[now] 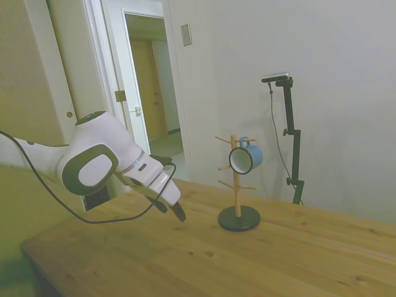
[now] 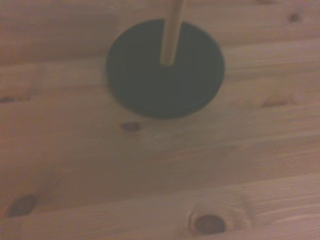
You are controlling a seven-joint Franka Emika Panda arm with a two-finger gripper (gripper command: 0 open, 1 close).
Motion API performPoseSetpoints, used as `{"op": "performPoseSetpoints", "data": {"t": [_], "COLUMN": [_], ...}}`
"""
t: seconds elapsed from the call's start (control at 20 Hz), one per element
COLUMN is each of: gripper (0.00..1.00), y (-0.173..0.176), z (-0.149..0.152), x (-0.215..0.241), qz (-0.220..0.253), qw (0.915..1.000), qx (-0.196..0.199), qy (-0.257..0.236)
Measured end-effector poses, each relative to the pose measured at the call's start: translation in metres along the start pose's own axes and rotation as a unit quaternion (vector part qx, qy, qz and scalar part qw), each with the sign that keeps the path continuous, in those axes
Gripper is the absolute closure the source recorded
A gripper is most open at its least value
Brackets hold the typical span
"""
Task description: Unload the mug
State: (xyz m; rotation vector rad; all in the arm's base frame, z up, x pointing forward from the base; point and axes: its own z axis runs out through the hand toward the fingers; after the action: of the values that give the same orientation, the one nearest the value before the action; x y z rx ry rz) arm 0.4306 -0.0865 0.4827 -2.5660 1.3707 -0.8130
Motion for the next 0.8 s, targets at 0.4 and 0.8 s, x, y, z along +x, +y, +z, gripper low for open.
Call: {"op": "performPoseSetpoints", "data": {"t": [0.4, 0.8], "gripper": [0.0, 0.0], "y": [-0.017, -0.033], "z": [0.008, 0.016], "x": [0.047, 0.1], "qz": [0.015, 0.041], "qw": [0.9941, 0.9838], "qx": [0.054, 0.075], "qy": [0.093, 0.158]}}
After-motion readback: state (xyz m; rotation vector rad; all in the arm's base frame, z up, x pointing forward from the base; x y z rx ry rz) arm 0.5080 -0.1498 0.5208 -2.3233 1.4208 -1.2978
